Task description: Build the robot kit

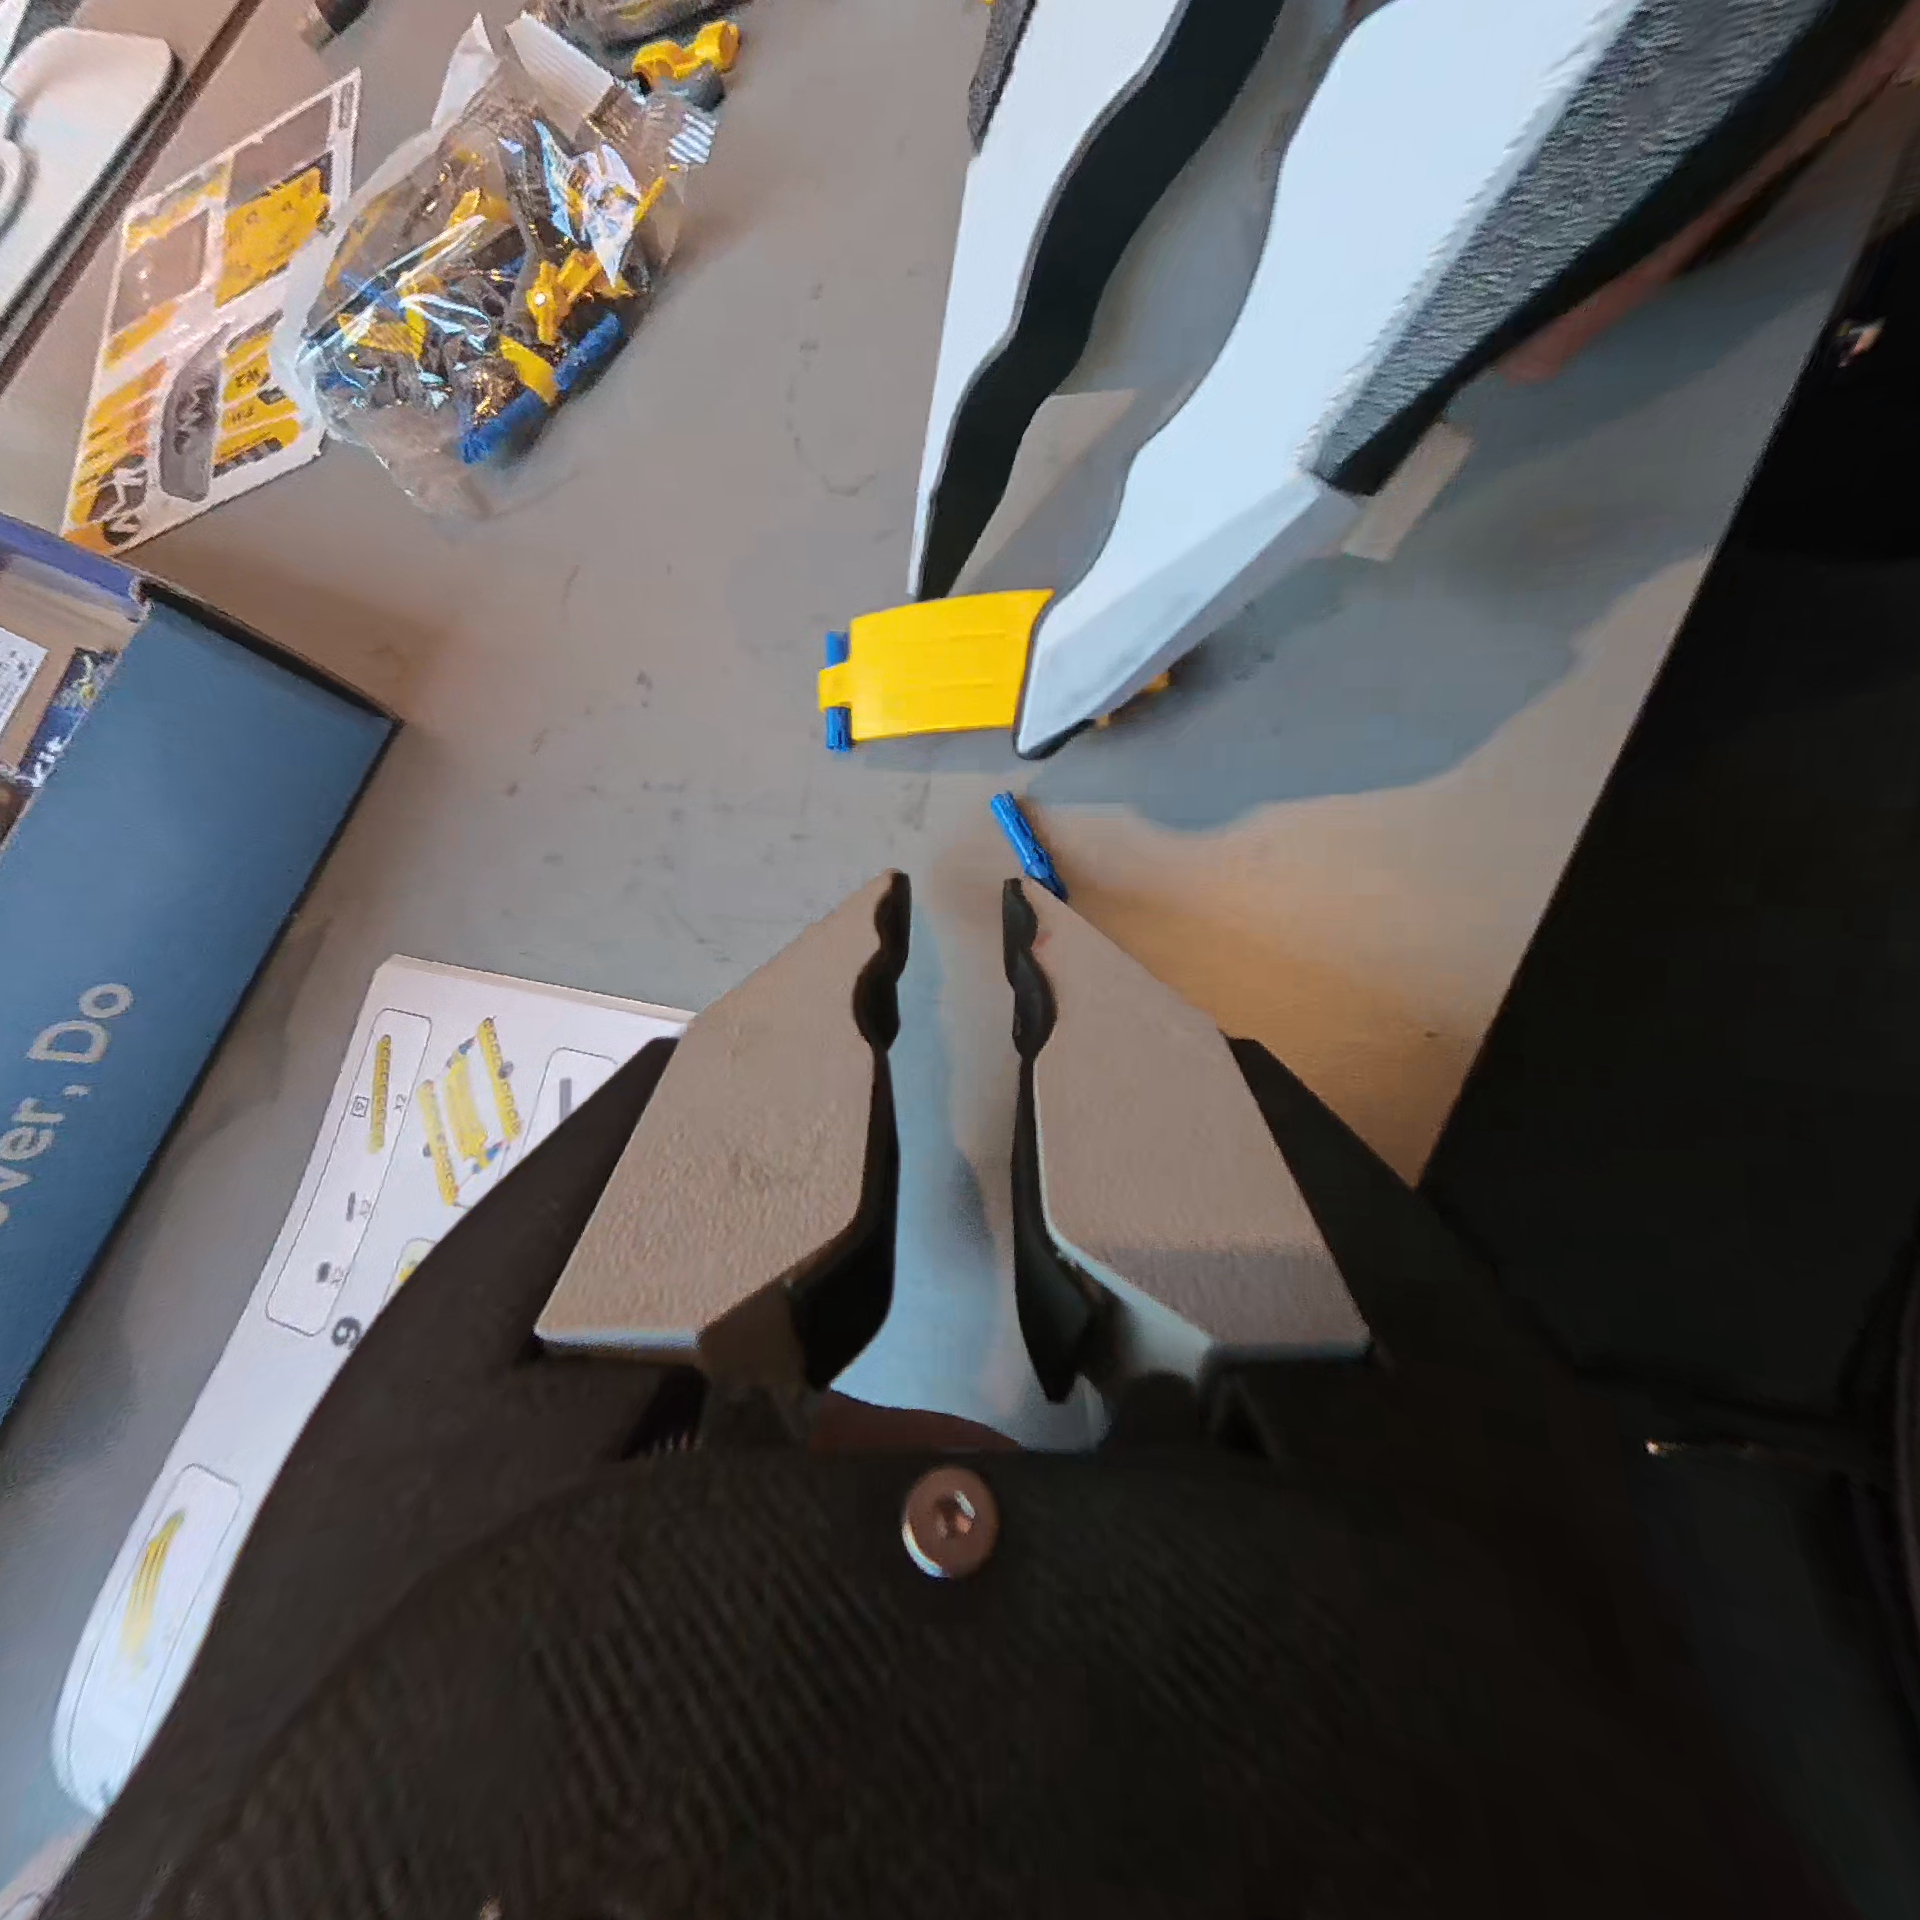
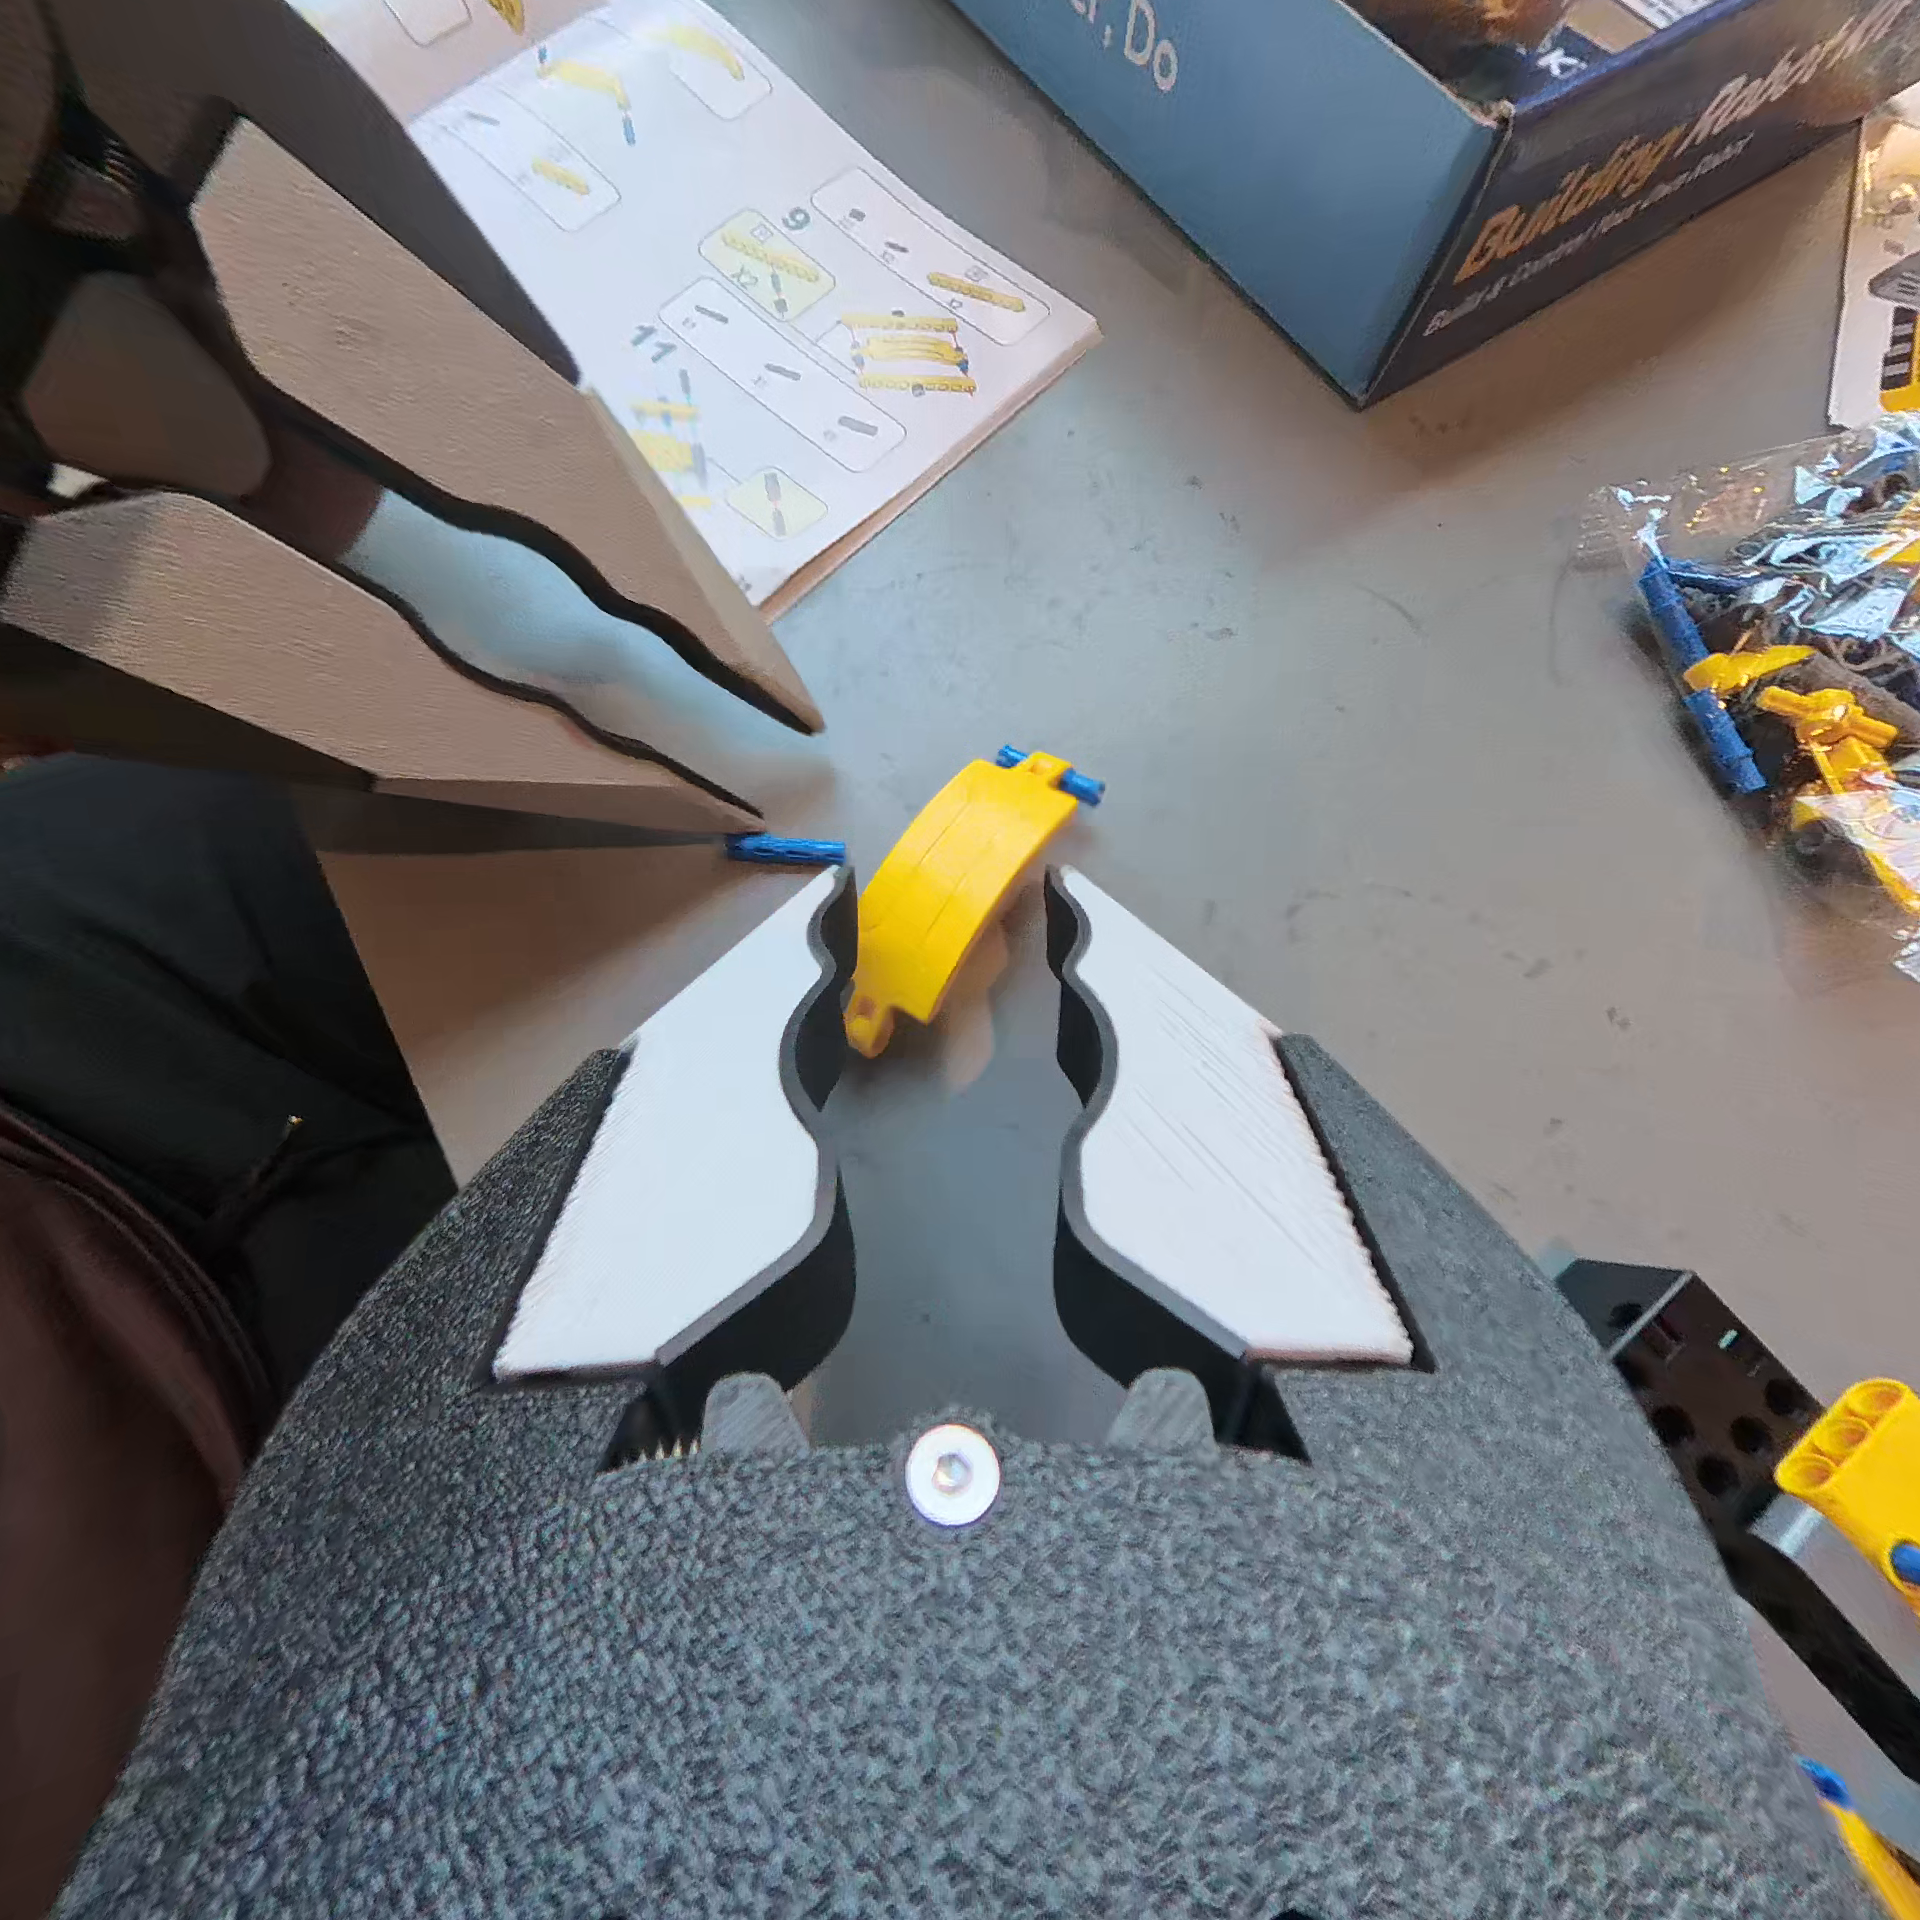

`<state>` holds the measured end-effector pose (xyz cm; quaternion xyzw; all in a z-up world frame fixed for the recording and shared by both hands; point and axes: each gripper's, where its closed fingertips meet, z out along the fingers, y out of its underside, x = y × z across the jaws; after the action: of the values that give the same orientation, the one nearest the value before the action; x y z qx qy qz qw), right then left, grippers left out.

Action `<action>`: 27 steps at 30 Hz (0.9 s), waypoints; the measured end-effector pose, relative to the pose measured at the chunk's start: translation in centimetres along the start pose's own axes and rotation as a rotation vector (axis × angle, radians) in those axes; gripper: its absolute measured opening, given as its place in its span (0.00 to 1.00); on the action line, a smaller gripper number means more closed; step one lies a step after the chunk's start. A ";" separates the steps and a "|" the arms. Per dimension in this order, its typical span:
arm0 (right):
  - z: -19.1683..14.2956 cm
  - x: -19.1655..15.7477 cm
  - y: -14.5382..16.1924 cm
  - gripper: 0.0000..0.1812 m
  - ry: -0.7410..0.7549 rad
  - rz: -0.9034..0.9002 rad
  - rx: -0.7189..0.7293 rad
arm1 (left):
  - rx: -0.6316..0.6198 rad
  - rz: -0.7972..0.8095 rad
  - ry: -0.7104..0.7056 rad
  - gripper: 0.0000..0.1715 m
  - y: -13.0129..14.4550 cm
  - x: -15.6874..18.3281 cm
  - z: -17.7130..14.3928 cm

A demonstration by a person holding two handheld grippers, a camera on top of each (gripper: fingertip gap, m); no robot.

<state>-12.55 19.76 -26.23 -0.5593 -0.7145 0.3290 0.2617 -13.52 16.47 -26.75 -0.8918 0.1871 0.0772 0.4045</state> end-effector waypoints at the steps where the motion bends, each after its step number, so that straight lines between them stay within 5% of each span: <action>1: -0.1 0.2 0.2 0.20 0.007 -0.003 -0.008 | 0.002 0.001 0.001 0.09 0.0 0.2 -0.1; 14: -0.7 1.6 1.3 0.24 0.124 -0.073 -0.040 | 0.073 -0.151 -0.048 0.07 1.3 1.0 -2.3; 27: -0.1 1.8 1.0 0.18 0.106 -0.064 -0.041 | 0.111 -0.136 -0.033 0.06 1.2 1.2 -2.8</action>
<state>-12.27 21.73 -26.88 -0.5578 -0.7239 0.2758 0.2981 -12.97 13.36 -26.11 -0.8772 0.1232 0.0538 0.4608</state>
